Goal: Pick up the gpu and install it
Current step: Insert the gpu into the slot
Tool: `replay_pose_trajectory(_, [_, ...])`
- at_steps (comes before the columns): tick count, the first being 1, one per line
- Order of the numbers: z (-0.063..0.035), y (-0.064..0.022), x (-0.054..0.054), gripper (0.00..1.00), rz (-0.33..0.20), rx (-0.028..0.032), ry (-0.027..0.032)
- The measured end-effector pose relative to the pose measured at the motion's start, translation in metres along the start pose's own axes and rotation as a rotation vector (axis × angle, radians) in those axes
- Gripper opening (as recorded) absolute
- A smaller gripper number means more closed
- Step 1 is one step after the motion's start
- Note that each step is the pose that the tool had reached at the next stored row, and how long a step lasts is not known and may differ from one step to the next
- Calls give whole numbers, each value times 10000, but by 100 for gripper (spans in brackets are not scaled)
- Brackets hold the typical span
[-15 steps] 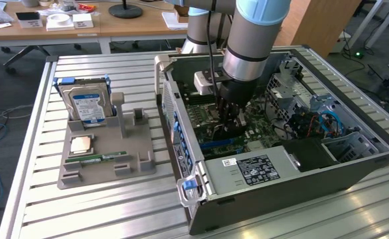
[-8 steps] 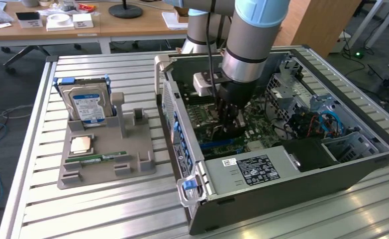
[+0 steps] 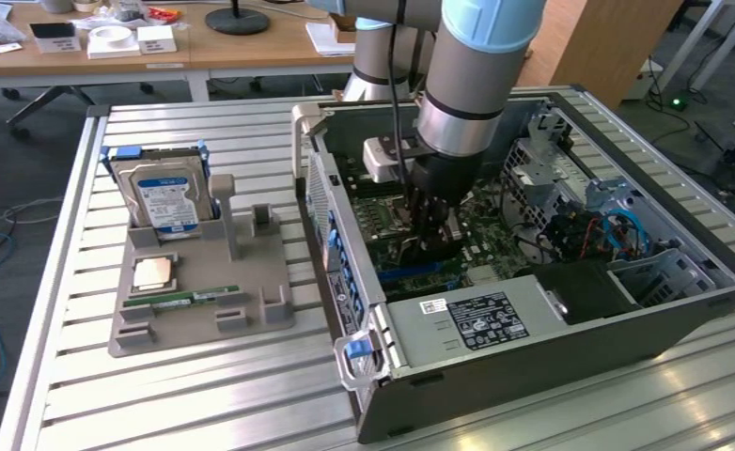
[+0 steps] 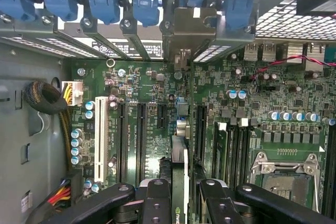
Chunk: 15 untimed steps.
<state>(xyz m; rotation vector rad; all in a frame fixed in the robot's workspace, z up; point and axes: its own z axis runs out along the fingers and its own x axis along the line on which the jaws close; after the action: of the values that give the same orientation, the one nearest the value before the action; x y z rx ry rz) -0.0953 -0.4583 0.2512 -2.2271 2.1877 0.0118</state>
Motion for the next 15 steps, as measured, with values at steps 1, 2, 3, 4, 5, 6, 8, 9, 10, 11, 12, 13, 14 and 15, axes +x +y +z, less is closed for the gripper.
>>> replay_pose_trajectory(1, [3, 1, 0, 26, 1, 1, 0])
replay_pose_trajectory(2, [6, 1, 0, 26, 1, 0, 0])
replay_pose_trajectory(3, [10, 2, 0, 26, 1, -1, 2])
replay_pose_trajectory(4, [12, 2, 1, 26, 1, -2, 4])
replay_pose_trajectory(5, [12, 3, 1, 26, 1, -3, 5])
replay_pose_trajectory(6, [13, 3, 1, 26, 1, -3, 5])
replay_pose_trajectory(8, [17, 4, 0, 26, 1, -1, 1])
replay_pose_trajectory(9, [17, 5, 0, 26, 2, -1, 2])
replay_pose_trajectory(10, [18, 5, 0, 26, 1, -1, 1])
replay_pose_trajectory(11, [19, 6, 0, 26, 1, 0, 1])
replay_pose_trajectory(12, [19, 7, 0, 26, 1, 0, 1])
replay_pose_trajectory(13, [20, 9, 0, 26, 1, 1, 0])
replay_pose_trajectory(14, [20, 11, 0, 26, 1, 1, 0])
replay_pose_trajectory(15, [21, 12, 0, 26, 1, 1, -1])
